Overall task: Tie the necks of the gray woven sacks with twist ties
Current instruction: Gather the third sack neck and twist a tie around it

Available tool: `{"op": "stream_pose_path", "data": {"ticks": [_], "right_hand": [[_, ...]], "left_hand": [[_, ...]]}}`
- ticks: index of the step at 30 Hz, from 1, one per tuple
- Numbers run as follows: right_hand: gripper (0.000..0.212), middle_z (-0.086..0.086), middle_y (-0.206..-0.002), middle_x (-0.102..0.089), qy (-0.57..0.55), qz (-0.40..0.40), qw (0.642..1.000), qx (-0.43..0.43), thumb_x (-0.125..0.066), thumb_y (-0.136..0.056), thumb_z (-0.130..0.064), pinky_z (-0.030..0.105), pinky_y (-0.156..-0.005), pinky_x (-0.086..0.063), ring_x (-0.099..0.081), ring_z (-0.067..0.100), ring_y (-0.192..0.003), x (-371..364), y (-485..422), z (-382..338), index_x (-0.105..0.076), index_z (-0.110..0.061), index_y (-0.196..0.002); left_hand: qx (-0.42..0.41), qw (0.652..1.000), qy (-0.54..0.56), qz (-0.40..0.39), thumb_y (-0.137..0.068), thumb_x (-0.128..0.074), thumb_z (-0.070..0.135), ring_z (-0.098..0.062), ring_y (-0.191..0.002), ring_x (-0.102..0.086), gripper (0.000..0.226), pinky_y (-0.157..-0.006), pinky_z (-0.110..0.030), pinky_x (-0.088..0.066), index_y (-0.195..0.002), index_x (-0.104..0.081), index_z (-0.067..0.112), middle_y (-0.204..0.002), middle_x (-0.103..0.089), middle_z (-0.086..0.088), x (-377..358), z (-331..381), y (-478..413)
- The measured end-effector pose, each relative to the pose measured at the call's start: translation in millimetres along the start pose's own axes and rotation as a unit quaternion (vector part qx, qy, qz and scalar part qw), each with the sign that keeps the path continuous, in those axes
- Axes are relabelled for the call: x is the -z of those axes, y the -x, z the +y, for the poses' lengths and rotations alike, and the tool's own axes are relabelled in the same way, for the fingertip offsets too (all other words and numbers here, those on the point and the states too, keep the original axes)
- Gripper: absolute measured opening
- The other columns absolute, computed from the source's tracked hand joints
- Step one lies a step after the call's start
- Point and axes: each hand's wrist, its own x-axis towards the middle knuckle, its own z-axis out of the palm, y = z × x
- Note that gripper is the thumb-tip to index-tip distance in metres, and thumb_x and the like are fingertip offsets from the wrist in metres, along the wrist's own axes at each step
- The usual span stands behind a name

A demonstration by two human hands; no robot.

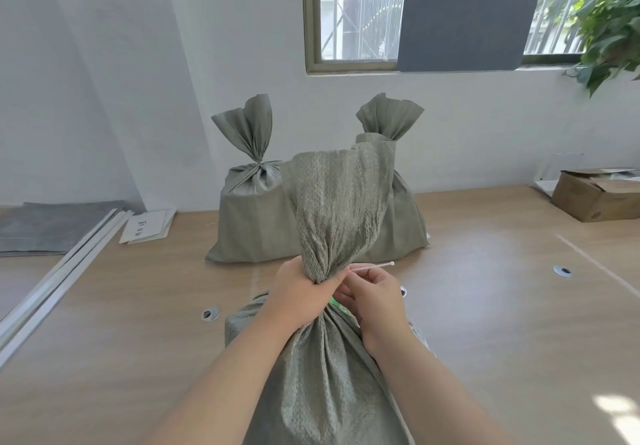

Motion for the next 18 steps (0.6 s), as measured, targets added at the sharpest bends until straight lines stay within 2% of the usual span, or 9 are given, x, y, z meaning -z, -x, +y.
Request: {"op": "stream_pose_path", "data": {"ticks": [1,2,4,5,8,10,12,14,18], "right_hand": [[0.016,0.015,-0.072,-0.065,0.001,-0.002,1.000,-0.010,-0.074,-0.083,-0.001,0.032,-0.065,-0.059,-0.066,0.017,-0.059,0,1,1,-0.064,0.006,-0.093],[0.017,0.016,-0.073,-0.067,0.004,-0.008,1.000,-0.022,-0.076,-0.083,-0.003,0.030,-0.063,-0.058,-0.067,0.017,-0.060,0,2,1,-0.064,0.005,-0.093],[0.014,0.018,-0.078,-0.070,0.009,-0.031,0.998,-0.052,-0.077,-0.082,-0.005,0.029,-0.062,-0.056,-0.069,0.019,-0.064,0,4,1,-0.067,0.001,-0.088],[0.010,0.020,-0.080,-0.070,0.011,-0.047,0.997,-0.064,-0.077,-0.082,-0.005,0.029,-0.064,-0.055,-0.068,0.021,-0.066,0,5,1,-0.068,-0.001,-0.085],[0.005,0.025,-0.087,-0.062,0.024,-0.087,0.992,-0.083,-0.075,-0.081,-0.001,0.036,-0.071,-0.051,-0.059,0.028,-0.077,1,8,0,-0.072,-0.002,-0.078],[0.006,0.025,-0.087,-0.061,0.031,-0.111,0.989,-0.092,-0.076,-0.079,-0.002,0.040,-0.075,-0.049,-0.059,0.028,-0.077,2,12,-2,-0.071,0.000,-0.082],[0.005,0.019,-0.080,-0.065,0.035,-0.115,0.989,-0.091,-0.075,-0.081,-0.002,0.034,-0.068,-0.051,-0.061,0.022,-0.064,7,13,-7,-0.070,-0.001,-0.082],[0.006,0.008,-0.074,-0.066,0.035,-0.088,0.993,-0.069,-0.069,-0.088,-0.004,0.024,-0.057,-0.050,-0.057,0.011,-0.055,15,11,-12,-0.068,-0.004,-0.082],[0.006,0.008,-0.073,-0.066,0.007,-0.043,0.998,-0.050,-0.066,-0.092,-0.005,0.020,-0.052,-0.051,-0.055,0.010,-0.055,33,10,-19,-0.067,-0.003,-0.086]], "left_hand": [[-0.009,1.000,0.005,0.016,-0.083,-0.071,0.047,0.000,-0.081,-0.064,0.016,-0.069,-0.008,-0.049,-0.081,-0.073,0.031,-0.080,-0.069,0.014,-1,-2,0],[-0.022,0.999,0.012,0.036,-0.080,-0.069,0.052,-0.007,-0.093,-0.066,0.020,-0.081,-0.021,-0.054,-0.089,-0.072,0.034,-0.090,-0.071,0.010,-2,-4,-1],[-0.033,0.997,0.009,0.065,-0.073,-0.063,0.061,-0.018,-0.106,-0.063,0.029,-0.093,-0.039,-0.053,-0.097,-0.064,0.045,-0.100,-0.069,0.002,-3,-6,-1],[-0.033,0.997,0.005,0.065,-0.071,-0.061,0.063,-0.019,-0.105,-0.064,0.031,-0.093,-0.040,-0.052,-0.097,-0.063,0.046,-0.100,-0.069,0.002,-2,-5,0],[-0.013,1.000,0.012,0.025,-0.077,-0.066,0.053,-0.008,-0.091,-0.068,0.024,-0.084,-0.036,-0.056,-0.088,-0.072,0.032,-0.087,-0.073,0.010,-1,-7,1],[-0.001,1.000,0.012,0.005,-0.081,-0.067,0.050,-0.004,-0.087,-0.067,0.021,-0.080,-0.032,-0.056,-0.084,-0.072,0.030,-0.083,-0.072,0.014,0,-9,2],[0.002,1.000,0.005,-0.003,-0.083,-0.066,0.049,-0.004,-0.085,-0.066,0.021,-0.077,-0.028,-0.054,-0.083,-0.072,0.029,-0.081,-0.071,0.016,0,-9,3],[-0.002,1.000,-0.004,0.000,-0.085,-0.066,0.046,-0.006,-0.084,-0.065,0.022,-0.076,-0.029,-0.053,-0.084,-0.072,0.025,-0.082,-0.071,0.012,-1,-9,5],[-0.018,0.999,-0.030,0.001,-0.088,-0.062,0.046,-0.018,-0.083,-0.063,0.031,-0.081,-0.036,-0.053,-0.077,-0.066,0.018,-0.076,-0.068,0.003,-1,-9,8]]}}
